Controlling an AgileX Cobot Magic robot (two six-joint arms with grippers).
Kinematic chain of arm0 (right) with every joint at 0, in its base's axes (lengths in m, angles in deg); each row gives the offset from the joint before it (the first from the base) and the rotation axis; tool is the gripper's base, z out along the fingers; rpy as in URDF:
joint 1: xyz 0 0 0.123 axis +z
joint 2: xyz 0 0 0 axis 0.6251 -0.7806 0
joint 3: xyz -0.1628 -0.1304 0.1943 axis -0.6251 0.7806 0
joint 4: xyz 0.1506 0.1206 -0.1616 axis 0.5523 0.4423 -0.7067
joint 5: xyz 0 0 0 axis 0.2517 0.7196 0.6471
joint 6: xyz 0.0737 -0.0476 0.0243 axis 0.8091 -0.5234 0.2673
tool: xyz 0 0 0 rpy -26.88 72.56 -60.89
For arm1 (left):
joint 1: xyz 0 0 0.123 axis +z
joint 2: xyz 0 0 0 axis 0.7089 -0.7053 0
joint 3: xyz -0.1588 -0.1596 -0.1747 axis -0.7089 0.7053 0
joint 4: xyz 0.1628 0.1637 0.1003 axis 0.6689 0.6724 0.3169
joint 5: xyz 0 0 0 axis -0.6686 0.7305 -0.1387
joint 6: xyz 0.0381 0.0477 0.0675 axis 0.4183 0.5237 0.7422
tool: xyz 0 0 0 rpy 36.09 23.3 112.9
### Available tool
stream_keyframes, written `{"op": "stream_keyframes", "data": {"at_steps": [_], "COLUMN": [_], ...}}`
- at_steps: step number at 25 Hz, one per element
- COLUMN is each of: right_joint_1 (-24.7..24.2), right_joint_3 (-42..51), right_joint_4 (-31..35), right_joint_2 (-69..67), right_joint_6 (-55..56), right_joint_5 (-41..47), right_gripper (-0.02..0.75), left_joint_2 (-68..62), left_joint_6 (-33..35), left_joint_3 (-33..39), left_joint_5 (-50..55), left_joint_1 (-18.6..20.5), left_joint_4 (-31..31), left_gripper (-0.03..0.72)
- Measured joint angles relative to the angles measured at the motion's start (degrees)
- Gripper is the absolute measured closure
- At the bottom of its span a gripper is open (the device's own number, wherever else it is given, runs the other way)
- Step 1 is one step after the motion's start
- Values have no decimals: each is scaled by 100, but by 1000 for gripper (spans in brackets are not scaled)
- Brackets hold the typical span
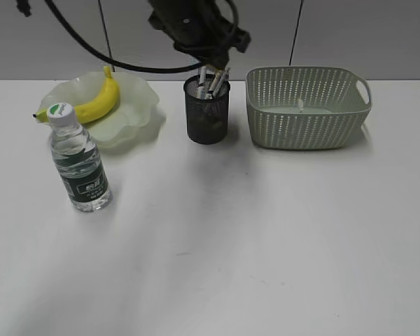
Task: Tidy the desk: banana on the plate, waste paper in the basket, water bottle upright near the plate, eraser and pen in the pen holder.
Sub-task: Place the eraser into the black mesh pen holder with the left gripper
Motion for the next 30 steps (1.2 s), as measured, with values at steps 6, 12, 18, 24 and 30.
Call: {"op": "stream_keyframes", "data": {"at_steps": [6,12,18,24,30], "right_joint_1": [0,0,0,0,0], "right_joint_3": [0,0,0,0,0], "right_joint_4": [0,-2,-2,-2,-2], "right_joint_2": [0,0,0,0,0], "right_joint_6": [0,0,0,0,7], "right_joint_5": [0,0,0,0,0], "right_gripper": [396,396,396,396,395], "left_joint_2": [-422,-691,-970,-986,-867], "left_joint_6": [-15,-15,-15,-15,-15], "left_joint_3": [0,0,0,0,0], "left_joint_5": [-620,-1250,-1540,-1588,-1207], "left_joint_1": [834,921,874,872,872], "left_joint_4": [-1092,-1365,-1381,-1375,-1516], "left_gripper": [503,503,504,421,266]}}
